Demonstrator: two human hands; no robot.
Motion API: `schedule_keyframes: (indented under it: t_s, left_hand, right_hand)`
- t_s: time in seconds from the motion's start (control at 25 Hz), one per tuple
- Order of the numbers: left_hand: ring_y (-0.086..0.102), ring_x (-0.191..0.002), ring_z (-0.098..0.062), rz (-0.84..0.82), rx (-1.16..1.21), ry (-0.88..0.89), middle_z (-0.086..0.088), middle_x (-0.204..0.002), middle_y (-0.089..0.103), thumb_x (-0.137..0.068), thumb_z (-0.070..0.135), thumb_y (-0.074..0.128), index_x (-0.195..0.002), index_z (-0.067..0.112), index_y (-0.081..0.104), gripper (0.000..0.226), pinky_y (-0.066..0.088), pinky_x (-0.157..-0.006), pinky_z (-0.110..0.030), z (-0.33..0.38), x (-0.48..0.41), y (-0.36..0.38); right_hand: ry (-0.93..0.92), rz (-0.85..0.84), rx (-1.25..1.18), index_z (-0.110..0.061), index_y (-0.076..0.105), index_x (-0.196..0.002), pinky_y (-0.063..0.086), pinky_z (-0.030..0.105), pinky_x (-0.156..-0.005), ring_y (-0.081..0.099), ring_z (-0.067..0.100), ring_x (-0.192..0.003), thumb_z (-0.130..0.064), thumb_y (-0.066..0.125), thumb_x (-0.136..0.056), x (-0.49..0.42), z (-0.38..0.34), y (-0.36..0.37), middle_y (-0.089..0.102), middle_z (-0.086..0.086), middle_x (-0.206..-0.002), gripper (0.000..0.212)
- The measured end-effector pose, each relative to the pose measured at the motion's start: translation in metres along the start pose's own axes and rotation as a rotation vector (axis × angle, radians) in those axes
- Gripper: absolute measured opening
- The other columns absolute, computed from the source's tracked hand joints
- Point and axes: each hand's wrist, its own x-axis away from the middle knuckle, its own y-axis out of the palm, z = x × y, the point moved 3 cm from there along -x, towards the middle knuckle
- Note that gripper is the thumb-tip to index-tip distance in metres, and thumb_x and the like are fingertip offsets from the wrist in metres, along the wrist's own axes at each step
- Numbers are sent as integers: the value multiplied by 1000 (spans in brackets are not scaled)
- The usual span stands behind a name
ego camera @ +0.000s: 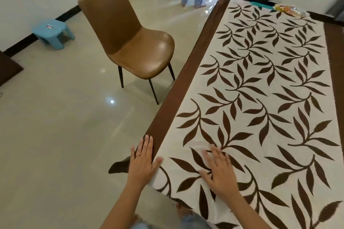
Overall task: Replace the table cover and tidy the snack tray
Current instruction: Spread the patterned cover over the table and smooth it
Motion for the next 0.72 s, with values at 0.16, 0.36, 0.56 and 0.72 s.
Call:
schedule_keyframes:
  t_s: [0.16,0.36,0.56,0.72]
  left_hand:
    - [-19,-145,-15,-105,0,86,1,-161,-11,-86,68,-2,-144,24,-26,77,-18,-116,-38,-27,0,-11]
    - [-17,-147,-20,-254,-68,326,-2,-157,-25,-90,68,13,-139,32,-32,76,-19,-112,-44,-84,-37,-52]
    - [-14,-148,-19,-237,-103,478,-4,-159,-19,-96,59,22,-149,21,-19,77,-11,-115,-39,-91,-128,-97]
    - [-12,-148,-19,-253,-73,632,-5,-160,-15,-97,57,26,-152,20,-9,75,-10,-116,-36,-61,-194,-116]
  right_hand:
    - [447,99,5,-31,2,-153,14,51,-118,5,30,-149,-76,12,-86,6,45,-15,4,9,-162,81]
    - [758,237,-186,-7,13,-151,13,51,-117,7,38,-147,-78,14,-83,-79,-38,-35,13,24,-157,98]
    - [595,156,-108,-15,-1,-154,-6,44,-119,-9,24,-149,-59,26,-95,-170,-149,-15,-3,10,-162,78]
    - [412,172,-62,-25,2,-154,-4,43,-121,-7,19,-149,-61,22,-96,-162,-174,3,-4,2,-162,71]
